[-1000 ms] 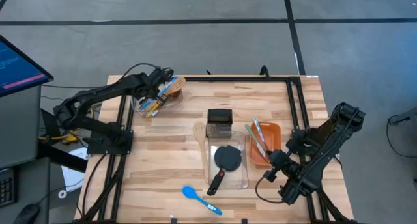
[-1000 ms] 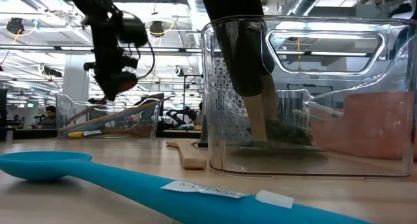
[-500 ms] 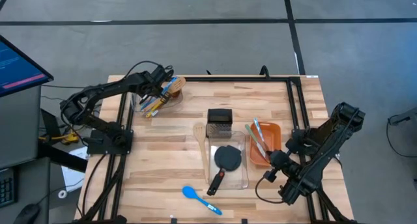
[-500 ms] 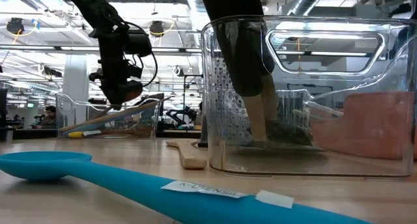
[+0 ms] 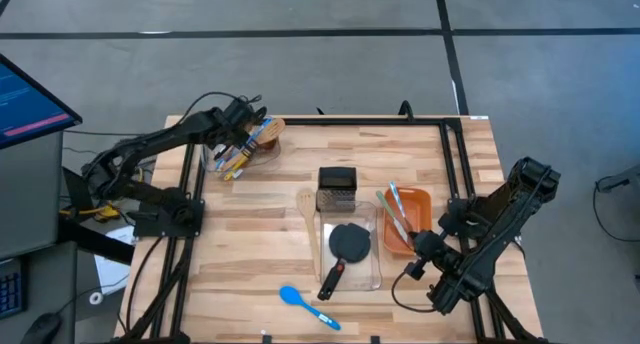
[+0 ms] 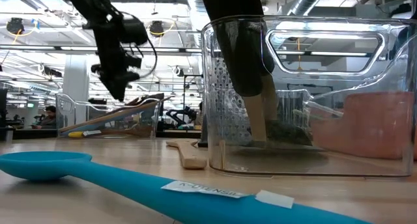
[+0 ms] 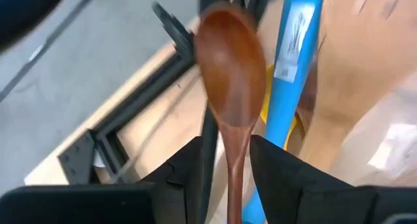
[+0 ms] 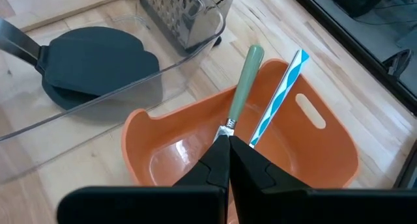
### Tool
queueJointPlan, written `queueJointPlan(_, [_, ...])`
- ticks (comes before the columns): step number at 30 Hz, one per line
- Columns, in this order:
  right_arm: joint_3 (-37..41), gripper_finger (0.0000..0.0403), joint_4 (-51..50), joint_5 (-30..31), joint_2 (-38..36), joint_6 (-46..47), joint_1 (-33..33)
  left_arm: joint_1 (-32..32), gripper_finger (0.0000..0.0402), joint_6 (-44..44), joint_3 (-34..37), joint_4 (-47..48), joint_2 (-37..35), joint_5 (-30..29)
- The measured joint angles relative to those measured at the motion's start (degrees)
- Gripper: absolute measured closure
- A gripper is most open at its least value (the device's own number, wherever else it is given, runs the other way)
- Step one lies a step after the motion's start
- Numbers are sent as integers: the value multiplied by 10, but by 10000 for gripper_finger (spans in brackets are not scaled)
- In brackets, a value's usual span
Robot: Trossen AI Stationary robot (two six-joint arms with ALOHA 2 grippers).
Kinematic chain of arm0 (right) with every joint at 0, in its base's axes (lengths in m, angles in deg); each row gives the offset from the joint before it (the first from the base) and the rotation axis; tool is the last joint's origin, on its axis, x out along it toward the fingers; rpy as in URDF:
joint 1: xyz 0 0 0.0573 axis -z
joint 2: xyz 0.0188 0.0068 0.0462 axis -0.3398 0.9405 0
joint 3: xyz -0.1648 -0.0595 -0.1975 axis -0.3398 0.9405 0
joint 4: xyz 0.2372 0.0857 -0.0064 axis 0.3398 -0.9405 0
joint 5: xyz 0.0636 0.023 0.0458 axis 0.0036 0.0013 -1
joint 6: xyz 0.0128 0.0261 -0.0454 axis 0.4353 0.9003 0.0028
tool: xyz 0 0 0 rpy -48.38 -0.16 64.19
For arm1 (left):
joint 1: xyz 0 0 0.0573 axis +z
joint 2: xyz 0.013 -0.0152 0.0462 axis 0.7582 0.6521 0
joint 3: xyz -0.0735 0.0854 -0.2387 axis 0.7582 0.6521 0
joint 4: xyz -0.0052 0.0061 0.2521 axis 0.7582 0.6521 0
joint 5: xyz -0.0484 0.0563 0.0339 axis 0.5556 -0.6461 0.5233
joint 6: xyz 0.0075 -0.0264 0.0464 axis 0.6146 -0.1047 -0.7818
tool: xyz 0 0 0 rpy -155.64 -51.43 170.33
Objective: Pick & Place Kitchen Items
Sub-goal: Put the blue ladle into the top transparent bin
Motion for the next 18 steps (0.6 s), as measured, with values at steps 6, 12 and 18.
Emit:
queueJointPlan(6, [0, 403, 0, 1, 0, -21, 0, -1, 293, 0, 0, 0, -101, 6])
queueJointPlan(12, [0, 403, 0, 18, 0, -24, 0, -4, 310, 50, 0, -2, -222, 122])
queueJointPlan(18, [0, 403, 0, 36, 0, -25, 3, -42, 347, 50, 3, -9, -309, 276])
